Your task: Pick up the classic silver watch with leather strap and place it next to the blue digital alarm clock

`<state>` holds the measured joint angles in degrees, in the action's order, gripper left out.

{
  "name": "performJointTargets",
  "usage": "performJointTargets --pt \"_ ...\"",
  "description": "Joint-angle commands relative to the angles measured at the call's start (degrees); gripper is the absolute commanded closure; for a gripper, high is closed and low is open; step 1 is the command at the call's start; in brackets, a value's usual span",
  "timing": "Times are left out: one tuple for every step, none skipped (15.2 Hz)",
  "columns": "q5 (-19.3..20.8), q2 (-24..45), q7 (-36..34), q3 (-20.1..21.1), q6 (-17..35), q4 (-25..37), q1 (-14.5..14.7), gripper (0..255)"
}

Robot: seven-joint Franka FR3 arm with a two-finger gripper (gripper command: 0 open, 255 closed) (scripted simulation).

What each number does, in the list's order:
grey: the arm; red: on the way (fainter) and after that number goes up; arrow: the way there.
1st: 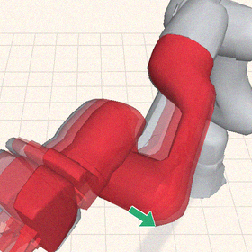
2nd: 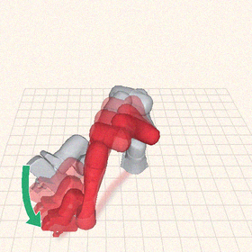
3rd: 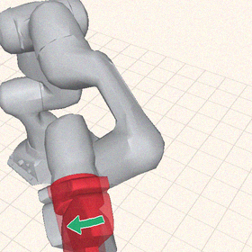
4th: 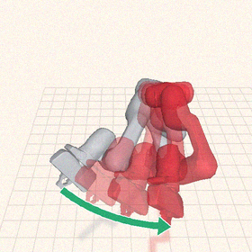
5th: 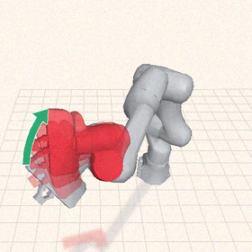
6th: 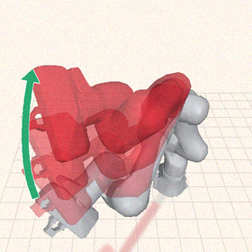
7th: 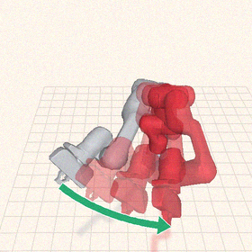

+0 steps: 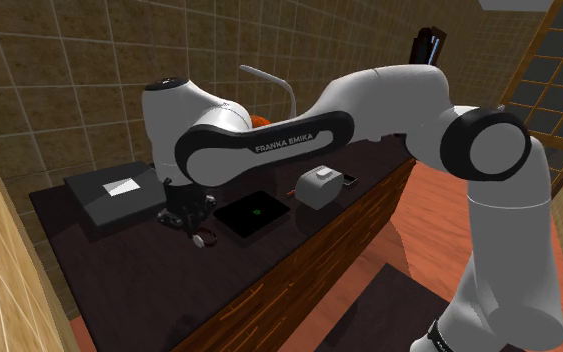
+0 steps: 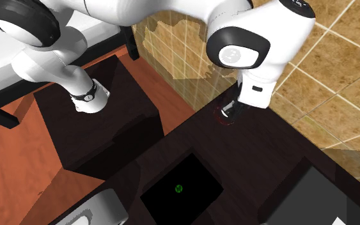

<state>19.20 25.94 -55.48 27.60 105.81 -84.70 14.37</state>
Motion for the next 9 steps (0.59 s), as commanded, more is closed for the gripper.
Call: performJointTargets --pt "-0.2 -0.1 0.3 0.1 -1.6 1.5 0.2 255" --pt "-0.2 -0.2 0.4 0.1 -2.3 2.1 0.2 255" --pt "-0.3 -0.3 0.5 0.2 -3.0 2.8 0.3 255" --pt "-0.4 -0.3 0.7 0.2 -3.7 3.4 0.4 255" --pt "-0.5 -0.4 0.8 0.2 -4.4 4.1 0.4 255" --pt "-0.5 -0.4 0.9 0.3 -5.1 4.8 0.5 255" --pt "-0.6 -0.5 1.1 0.3 -5.9 5.6 0.6 255" --pt "-0.6 -0.5 1.2 0.3 -6.6 6.3 0.7 255" --pt "-0.6 -0.5 1.3 0.4 -7.4 7.1 0.8 255"
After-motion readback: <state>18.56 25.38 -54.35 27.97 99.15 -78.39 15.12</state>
